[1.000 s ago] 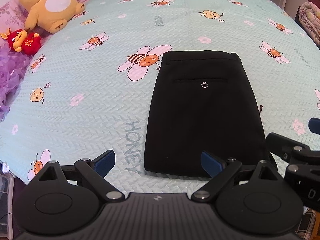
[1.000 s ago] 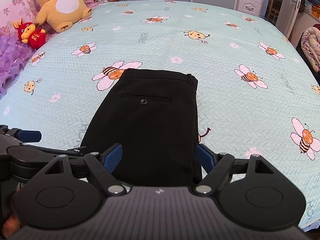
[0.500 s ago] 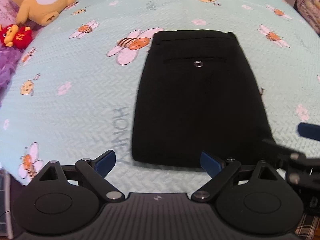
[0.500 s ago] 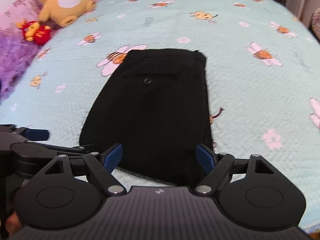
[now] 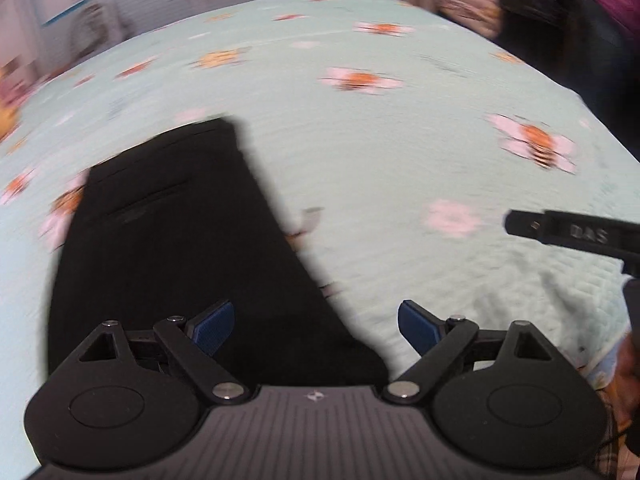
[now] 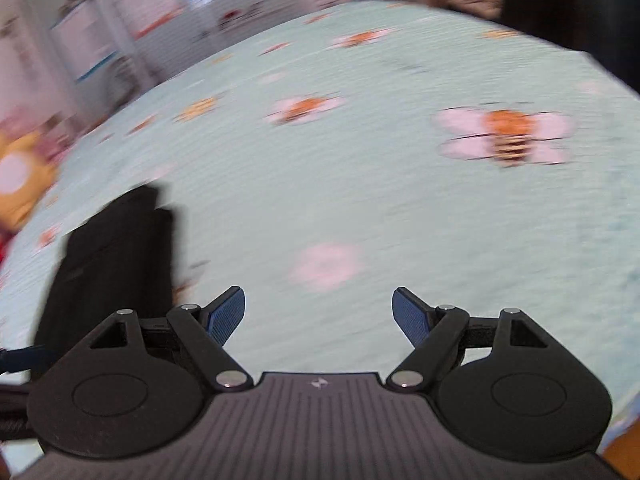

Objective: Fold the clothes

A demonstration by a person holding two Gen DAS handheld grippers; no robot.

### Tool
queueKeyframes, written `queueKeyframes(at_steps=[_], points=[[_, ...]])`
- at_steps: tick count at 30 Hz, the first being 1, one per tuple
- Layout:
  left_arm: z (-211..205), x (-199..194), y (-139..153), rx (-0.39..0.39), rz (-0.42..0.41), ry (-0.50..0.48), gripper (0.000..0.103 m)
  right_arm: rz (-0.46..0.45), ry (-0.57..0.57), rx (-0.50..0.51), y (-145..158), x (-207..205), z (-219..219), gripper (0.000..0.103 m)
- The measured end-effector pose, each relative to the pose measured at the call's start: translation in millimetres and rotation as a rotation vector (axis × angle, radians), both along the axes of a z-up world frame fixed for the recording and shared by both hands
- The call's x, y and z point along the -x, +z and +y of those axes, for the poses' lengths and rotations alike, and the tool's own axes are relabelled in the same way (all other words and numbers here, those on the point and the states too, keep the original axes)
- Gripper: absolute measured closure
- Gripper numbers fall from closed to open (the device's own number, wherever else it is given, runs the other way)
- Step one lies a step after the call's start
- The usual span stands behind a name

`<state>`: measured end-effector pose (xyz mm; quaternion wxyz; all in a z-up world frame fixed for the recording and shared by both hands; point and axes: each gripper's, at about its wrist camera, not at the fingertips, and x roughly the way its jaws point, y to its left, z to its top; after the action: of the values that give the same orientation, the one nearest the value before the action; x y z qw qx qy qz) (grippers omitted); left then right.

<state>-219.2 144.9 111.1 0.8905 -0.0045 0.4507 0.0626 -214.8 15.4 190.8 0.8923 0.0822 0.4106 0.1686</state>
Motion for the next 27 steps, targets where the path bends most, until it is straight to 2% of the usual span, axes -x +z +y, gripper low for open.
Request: queueKeyframes(at_steps=[4, 11, 14, 17, 19, 20, 22, 25, 27], points=[[-41, -56, -27, 0.007, -0.025, -0.071, 0.011, -0.038, -0.077, 0.054, -16, -30, -24, 0.022], [-79, -143, -74, -0.038, -0.038, -0.073, 0.01, -0.104, -0.213, 0.148, -45, -82, -66, 0.022], [-93, -163, -83, -0.019, -0.096, -0.106, 0.01, -0.128, -0.242, 0.143, -54, -105, -77, 0.022], [-107, -177, -92, -0.03, -0.164, -0.156, 0.008, -0.16, -0.243, 0.231, -68, -126, -77, 0.022], [-116, -185, -99, -0.075, -0.215, -0.181, 0.0, -0.181, -0.224, 0.28, -87, -134, -77, 0.012], [-118, -189, -103, -0.099, -0.244, -0.191, 0.0, -0.199, -0.226, 0.255, -91, -134, -81, 0.011], [-115, -191, -109, -0.089, -0.294, -0.205, 0.0, -0.202, -0.24, 0.228, -92, -136, -84, 0.009], [-101, -204, -111, 0.001, -0.284, -0.184, 0.0, -0.2, -0.257, 0.194, -92, -140, -87, 0.003], [-101, -206, -111, 0.002, -0.283, -0.19, 0.0, -0.197, -0.261, 0.158, -92, -142, -90, 0.0]])
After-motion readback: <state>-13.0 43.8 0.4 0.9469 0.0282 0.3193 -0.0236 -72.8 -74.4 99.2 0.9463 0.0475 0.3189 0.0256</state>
